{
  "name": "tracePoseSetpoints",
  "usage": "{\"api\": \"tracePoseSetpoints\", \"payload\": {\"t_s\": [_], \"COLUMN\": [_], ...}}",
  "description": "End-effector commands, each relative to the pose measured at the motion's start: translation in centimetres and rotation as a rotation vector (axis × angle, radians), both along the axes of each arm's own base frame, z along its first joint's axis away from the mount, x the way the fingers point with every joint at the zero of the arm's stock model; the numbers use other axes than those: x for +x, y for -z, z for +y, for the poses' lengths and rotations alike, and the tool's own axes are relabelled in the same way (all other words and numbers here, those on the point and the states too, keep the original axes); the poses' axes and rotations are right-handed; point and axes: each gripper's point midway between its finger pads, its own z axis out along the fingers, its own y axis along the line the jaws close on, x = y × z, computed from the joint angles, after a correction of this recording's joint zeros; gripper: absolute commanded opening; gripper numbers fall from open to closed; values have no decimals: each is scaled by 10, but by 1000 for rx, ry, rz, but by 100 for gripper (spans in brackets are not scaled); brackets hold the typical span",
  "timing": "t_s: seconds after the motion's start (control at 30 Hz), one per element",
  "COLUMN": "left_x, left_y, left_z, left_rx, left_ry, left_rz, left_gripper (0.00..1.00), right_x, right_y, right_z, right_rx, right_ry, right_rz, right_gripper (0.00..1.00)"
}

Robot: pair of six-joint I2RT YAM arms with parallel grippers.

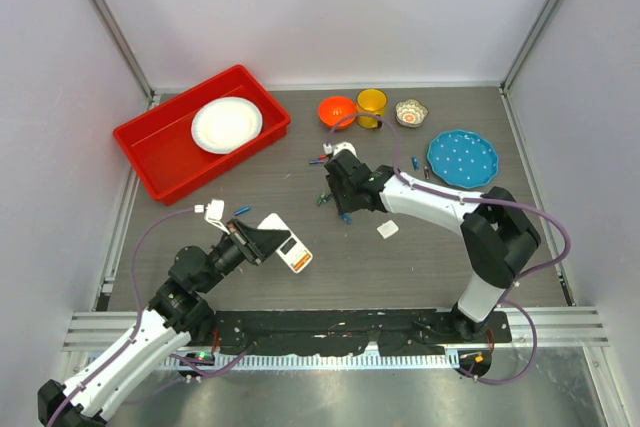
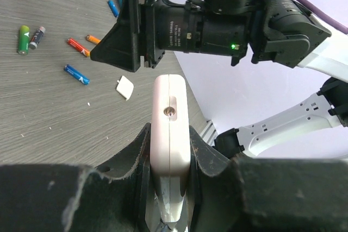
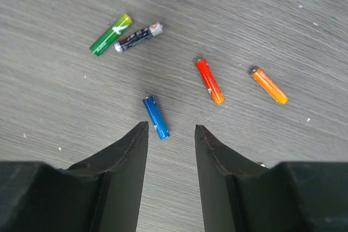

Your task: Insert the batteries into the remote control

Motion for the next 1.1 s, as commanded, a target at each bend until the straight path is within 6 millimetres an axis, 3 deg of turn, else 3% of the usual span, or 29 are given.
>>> {"api": "tracePoseSetpoints", "payload": {"t_s": [0.0,0.2,0.83,1.07], "left_x": [-3,-4,-2,-2], "left_y": [-13,-14,-11,-9], "left_z": [-2,-2,-6,-6], "left_rx": [-16,-14,-2,-1], "left_ry": [18,23,35,33], "left_rz": [-53,-61,-54,-50], "left_gripper": [0,0,0,0], "right_x": [5,5,7,4], "right_y": [-3,5,45,51], "right_z": [18,34,24,21], "right_rx": [-21,10,-90,-95], "right_ry": [-218,-269,-258,-249], "right_rz": [-2,36,92,102], "right_gripper": [46,45,38,26]}}
